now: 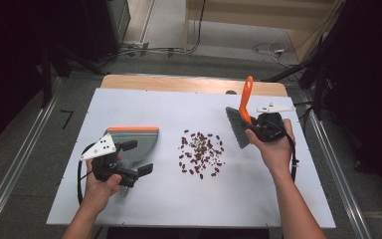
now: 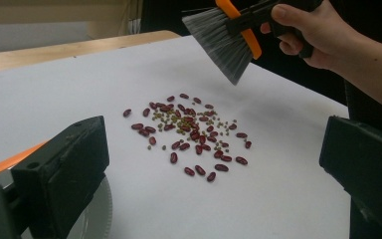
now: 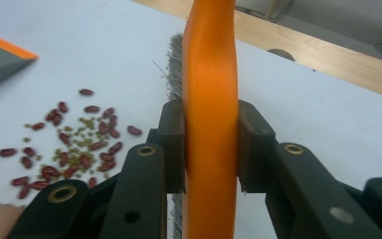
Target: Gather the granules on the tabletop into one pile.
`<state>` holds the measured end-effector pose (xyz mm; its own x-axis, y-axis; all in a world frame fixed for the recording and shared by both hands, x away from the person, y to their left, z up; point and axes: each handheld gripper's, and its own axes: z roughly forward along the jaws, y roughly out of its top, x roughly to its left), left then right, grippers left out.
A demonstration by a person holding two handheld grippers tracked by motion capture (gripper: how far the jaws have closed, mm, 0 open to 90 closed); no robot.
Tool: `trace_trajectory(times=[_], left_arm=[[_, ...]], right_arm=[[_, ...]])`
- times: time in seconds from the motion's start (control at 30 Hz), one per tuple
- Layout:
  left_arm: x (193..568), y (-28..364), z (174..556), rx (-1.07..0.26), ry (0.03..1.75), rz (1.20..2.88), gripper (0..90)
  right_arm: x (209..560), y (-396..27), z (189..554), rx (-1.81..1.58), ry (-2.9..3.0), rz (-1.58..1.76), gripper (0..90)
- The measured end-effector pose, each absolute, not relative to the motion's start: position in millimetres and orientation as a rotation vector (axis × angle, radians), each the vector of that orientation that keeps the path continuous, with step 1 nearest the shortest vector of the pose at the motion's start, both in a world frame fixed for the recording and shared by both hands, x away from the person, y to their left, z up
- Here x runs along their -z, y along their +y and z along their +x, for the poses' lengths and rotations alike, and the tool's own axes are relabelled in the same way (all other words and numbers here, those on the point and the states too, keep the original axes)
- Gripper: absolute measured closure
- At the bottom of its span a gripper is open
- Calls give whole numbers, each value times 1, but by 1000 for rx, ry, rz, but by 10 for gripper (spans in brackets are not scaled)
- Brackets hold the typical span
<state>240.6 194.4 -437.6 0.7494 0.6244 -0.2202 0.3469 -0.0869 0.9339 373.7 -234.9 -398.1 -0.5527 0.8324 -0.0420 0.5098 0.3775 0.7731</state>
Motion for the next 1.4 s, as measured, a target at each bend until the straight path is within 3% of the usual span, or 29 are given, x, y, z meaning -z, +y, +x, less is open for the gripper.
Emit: trace_trajectory(times=[0.57,1.13,1.4], left_arm=[[439,204,240,-295,795,1675,0],[438,209,239,-307,802,1667,0],[437,212,238,-335,815,1648,0]], right_arm=[[415,-182,421,-621,2303,1079,680],[436,-119,421,-444,2433,940,685],[437,-108,405,-406,2498,862,691]])
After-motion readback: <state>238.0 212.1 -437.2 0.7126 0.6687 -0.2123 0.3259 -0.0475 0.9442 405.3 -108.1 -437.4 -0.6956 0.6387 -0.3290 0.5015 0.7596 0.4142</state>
